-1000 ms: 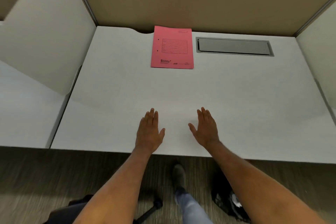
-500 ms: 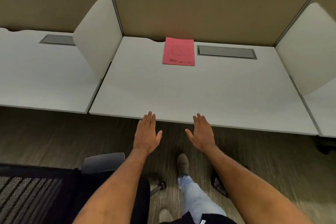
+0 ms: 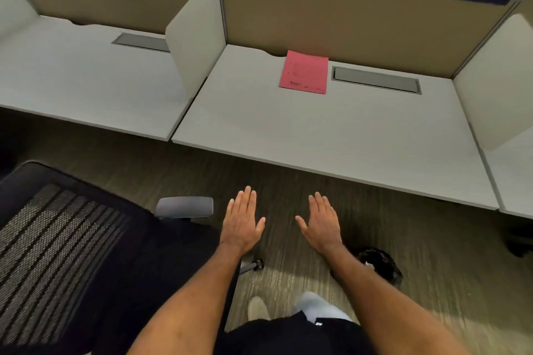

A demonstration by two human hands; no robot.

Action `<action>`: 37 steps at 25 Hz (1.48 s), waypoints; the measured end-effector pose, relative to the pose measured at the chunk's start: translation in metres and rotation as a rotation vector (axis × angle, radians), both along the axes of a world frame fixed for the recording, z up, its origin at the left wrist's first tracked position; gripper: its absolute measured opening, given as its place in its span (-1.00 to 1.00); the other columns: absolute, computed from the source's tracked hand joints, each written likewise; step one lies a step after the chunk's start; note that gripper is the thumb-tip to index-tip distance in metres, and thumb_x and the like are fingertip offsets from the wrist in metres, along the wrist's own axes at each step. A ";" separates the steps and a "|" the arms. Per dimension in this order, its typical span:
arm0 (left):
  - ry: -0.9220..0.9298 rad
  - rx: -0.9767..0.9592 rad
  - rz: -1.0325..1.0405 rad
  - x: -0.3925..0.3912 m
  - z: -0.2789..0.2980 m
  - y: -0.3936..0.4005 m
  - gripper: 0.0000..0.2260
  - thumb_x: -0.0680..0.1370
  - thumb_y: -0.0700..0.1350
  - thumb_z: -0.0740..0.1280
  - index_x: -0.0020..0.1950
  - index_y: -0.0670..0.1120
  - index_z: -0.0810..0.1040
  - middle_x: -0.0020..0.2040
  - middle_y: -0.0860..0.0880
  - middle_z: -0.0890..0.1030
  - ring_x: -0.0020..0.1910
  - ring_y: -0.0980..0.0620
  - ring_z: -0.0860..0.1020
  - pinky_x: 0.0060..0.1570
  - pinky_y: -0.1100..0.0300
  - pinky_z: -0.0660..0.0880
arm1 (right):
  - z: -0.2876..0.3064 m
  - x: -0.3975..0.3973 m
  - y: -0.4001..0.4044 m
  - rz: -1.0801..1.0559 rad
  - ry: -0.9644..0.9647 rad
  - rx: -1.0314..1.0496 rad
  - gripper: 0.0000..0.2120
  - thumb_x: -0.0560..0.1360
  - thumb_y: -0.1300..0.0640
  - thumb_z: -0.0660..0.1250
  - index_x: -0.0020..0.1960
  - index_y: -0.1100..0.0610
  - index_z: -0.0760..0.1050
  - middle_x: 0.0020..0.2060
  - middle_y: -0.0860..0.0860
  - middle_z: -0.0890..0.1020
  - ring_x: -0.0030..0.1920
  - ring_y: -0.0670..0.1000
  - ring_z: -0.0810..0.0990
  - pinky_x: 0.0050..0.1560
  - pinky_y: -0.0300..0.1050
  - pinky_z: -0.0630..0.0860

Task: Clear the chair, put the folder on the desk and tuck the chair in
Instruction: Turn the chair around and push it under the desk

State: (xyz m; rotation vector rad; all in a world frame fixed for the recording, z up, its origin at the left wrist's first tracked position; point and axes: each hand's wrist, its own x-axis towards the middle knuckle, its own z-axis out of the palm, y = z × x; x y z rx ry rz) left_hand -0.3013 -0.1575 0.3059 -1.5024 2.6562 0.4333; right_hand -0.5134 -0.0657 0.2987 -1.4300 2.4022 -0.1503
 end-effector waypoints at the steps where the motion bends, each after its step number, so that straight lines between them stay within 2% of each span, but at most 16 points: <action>1: -0.010 0.006 0.003 0.003 -0.002 0.011 -0.29 0.64 0.20 0.10 0.65 -0.09 -0.12 0.67 -0.08 -0.13 0.65 -0.07 -0.12 0.62 -0.07 -0.08 | -0.001 0.001 0.008 0.008 0.001 0.011 -0.26 0.63 -0.26 0.16 0.65 0.09 0.04 0.66 0.08 0.06 0.66 0.12 -0.01 0.62 0.09 0.01; 11: -0.026 0.044 0.098 -0.006 -0.010 0.136 -0.29 0.63 0.17 0.13 0.65 -0.11 -0.08 0.67 -0.09 -0.09 0.65 -0.08 -0.06 0.61 -0.07 -0.04 | -0.016 -0.007 0.120 0.111 -0.029 0.016 -0.27 0.63 -0.24 0.16 0.64 0.11 0.07 0.65 0.09 0.09 0.65 0.12 0.02 0.62 0.10 0.08; 16: -0.011 0.086 0.145 -0.010 -0.019 0.212 -0.29 0.63 0.16 0.14 0.65 -0.11 -0.08 0.67 -0.07 -0.09 0.65 -0.06 -0.08 0.62 -0.06 -0.09 | -0.030 -0.015 0.186 0.127 -0.034 0.018 -0.27 0.62 -0.22 0.20 0.63 0.15 0.12 0.64 0.12 0.13 0.65 0.14 0.06 0.61 0.13 0.11; 22: -0.080 0.126 0.164 0.005 -0.019 0.286 -0.30 0.63 0.15 0.13 0.65 -0.12 -0.06 0.67 -0.08 -0.09 0.65 -0.06 -0.07 0.61 -0.07 -0.07 | -0.040 -0.009 0.253 0.132 -0.068 0.038 -0.27 0.59 -0.19 0.27 0.60 0.17 0.20 0.62 0.13 0.21 0.63 0.17 0.12 0.58 0.16 0.17; 29: -0.123 0.134 0.217 0.043 -0.014 0.325 -0.28 0.61 0.16 0.16 0.65 -0.11 -0.06 0.67 -0.07 -0.08 0.65 -0.05 -0.07 0.61 -0.06 -0.08 | -0.043 0.028 0.286 0.148 -0.144 0.048 -0.28 0.59 -0.18 0.26 0.61 0.15 0.18 0.63 0.11 0.17 0.64 0.14 0.09 0.60 0.13 0.14; 37: -0.136 0.136 0.295 0.113 -0.010 0.341 -0.29 0.64 0.18 0.11 0.65 -0.10 -0.10 0.67 -0.07 -0.13 0.65 -0.04 -0.11 0.60 -0.04 -0.13 | -0.039 0.089 0.284 0.225 -0.184 0.070 -0.26 0.62 -0.22 0.18 0.64 0.13 0.07 0.66 0.09 0.08 0.66 0.11 -0.01 0.62 0.10 0.05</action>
